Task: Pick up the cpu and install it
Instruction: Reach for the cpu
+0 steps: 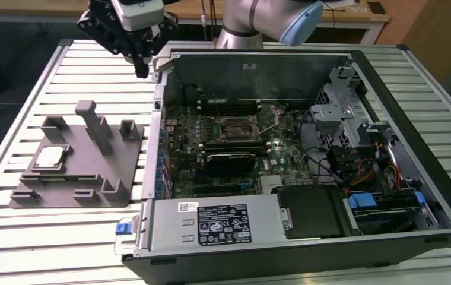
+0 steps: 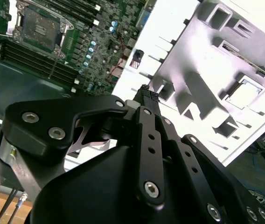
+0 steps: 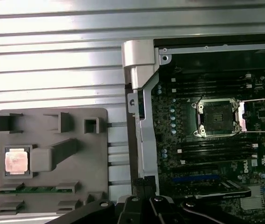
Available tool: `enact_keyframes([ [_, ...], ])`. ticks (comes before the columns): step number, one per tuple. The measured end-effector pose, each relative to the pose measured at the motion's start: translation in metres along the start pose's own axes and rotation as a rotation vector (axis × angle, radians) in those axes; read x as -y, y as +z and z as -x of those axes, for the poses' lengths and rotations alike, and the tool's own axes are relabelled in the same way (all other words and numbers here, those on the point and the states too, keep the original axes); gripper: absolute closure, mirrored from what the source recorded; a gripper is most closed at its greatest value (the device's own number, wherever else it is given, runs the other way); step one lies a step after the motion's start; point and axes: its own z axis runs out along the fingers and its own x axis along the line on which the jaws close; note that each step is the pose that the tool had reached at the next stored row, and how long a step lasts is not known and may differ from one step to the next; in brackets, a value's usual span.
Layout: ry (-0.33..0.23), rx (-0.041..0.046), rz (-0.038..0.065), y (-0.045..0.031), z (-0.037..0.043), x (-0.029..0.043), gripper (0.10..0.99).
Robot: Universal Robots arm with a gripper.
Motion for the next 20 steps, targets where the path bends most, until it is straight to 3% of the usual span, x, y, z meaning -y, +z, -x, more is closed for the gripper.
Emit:
enact_keyframes([
  [20,0.0,0.0,0.0,0.0002,-0.0506,0.0038,0.98],
])
